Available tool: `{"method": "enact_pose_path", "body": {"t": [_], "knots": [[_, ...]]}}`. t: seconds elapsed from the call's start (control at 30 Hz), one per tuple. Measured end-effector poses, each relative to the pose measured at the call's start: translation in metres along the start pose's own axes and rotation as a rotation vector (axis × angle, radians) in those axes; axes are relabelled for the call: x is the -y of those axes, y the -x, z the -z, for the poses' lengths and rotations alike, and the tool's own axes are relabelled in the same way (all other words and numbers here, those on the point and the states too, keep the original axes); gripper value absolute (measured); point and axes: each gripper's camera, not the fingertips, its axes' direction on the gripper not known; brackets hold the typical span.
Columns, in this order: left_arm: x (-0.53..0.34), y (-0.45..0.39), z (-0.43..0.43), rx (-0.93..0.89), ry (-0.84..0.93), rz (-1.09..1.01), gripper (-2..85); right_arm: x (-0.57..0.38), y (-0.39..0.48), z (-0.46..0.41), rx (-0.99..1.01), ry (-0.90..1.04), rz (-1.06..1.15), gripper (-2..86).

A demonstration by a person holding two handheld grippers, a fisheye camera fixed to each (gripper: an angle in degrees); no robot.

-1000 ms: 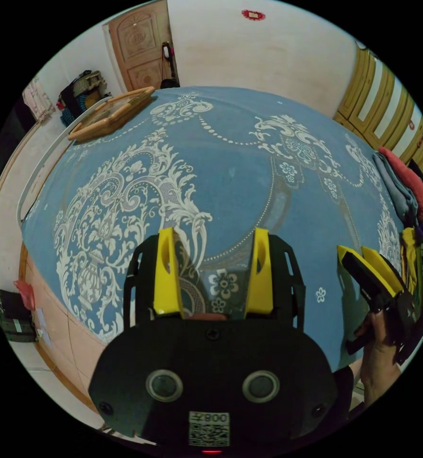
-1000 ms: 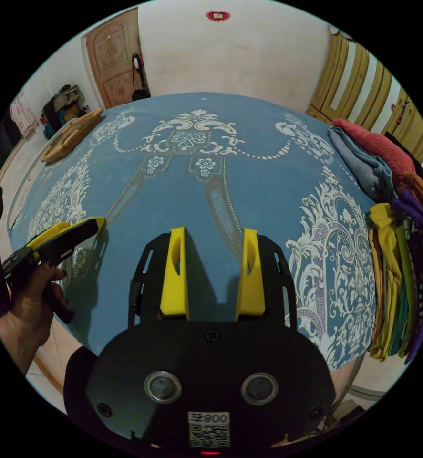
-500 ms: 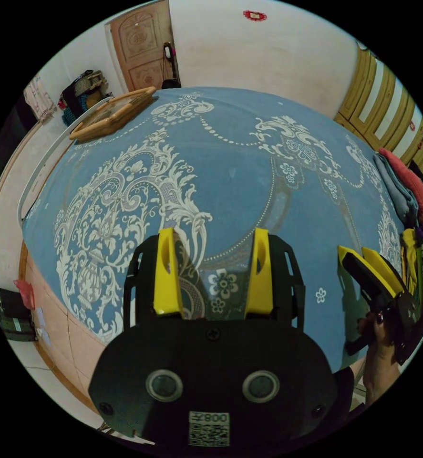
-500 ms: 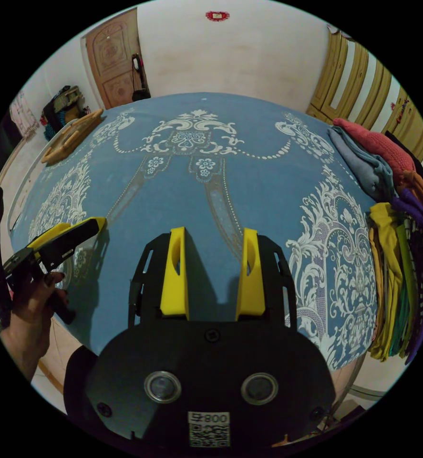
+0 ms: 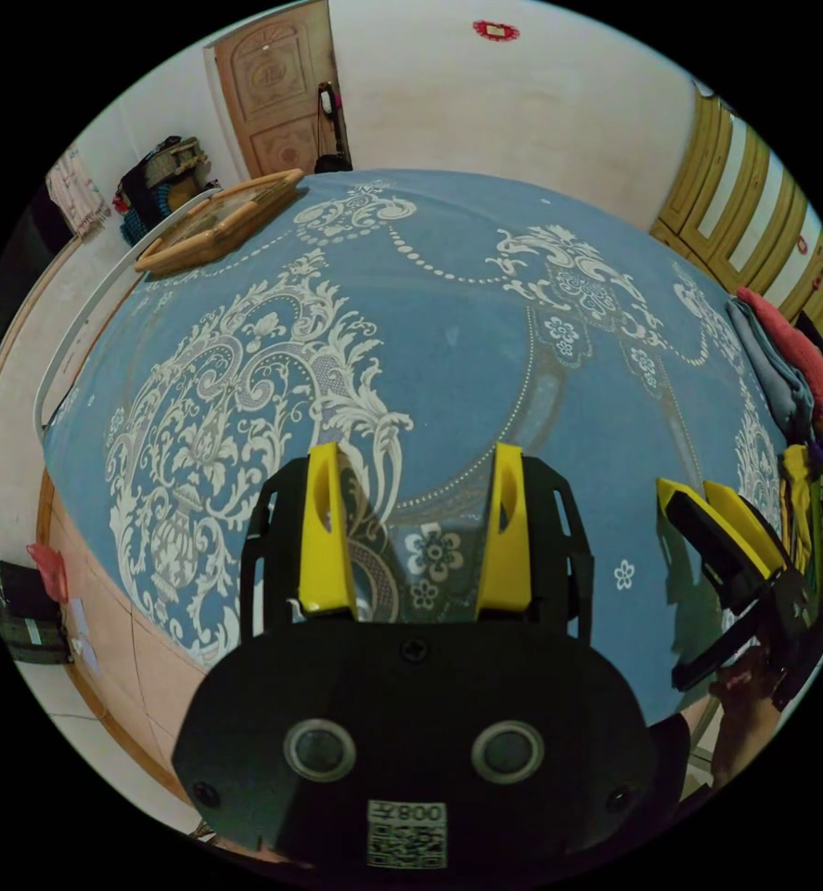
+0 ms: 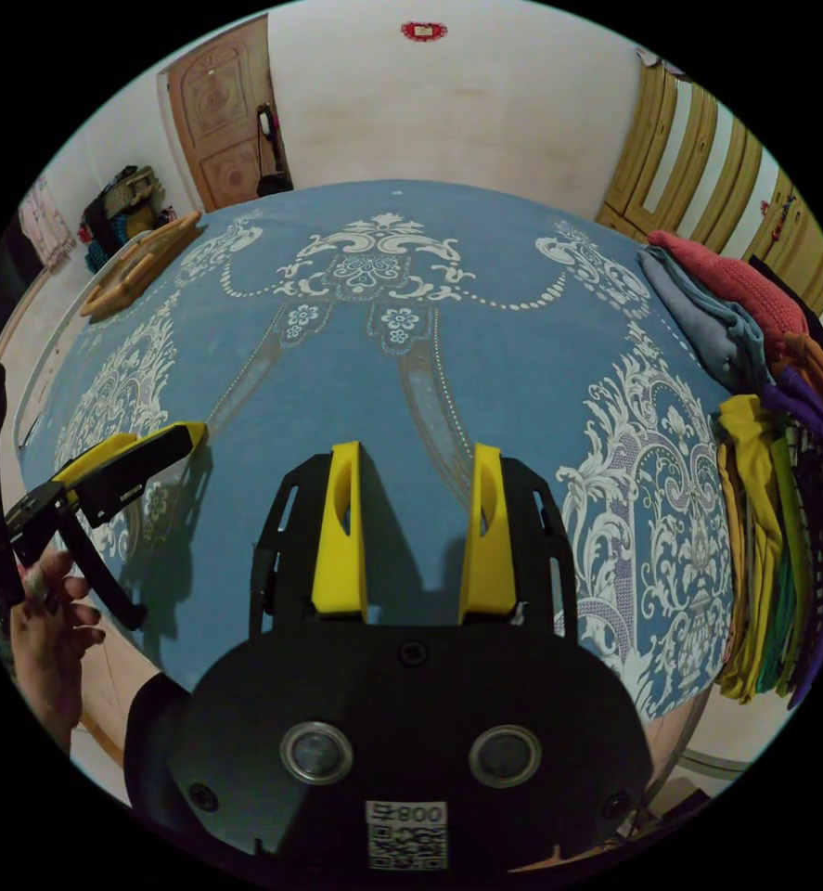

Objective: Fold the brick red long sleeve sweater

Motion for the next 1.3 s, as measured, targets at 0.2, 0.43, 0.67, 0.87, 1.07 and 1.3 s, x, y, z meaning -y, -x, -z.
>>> {"method": "enact_pose_path", "body": {"t": [0.2,0.43,0.67,0.87,1.07,1.3], "knots": [[0.001,-0.005,-0.004,0.0,-0.001,0.0,22.3,0.004,-0.007,-0.001,-0.001,-0.001,0.0,16.9],[0.002,-0.01,-0.007,-0.001,-0.001,0.0,22.3,0.009,-0.014,-0.001,-0.002,-0.001,0.001,16.8],[0.002,-0.013,-0.011,-0.001,-0.001,0.0,22.3,0.014,-0.02,0.0,-0.004,-0.002,0.001,16.9],[0.003,-0.015,-0.013,-0.001,-0.002,0.0,22.3,0.017,-0.025,0.0,-0.005,-0.002,0.002,16.9],[0.003,-0.017,-0.015,-0.001,-0.002,0.0,22.4,0.02,-0.03,0.0,-0.004,-0.003,0.001,16.9],[0.003,-0.018,-0.017,-0.001,-0.002,0.0,22.4,0.023,-0.034,0.0,-0.005,-0.003,0.002,16.9]]}}
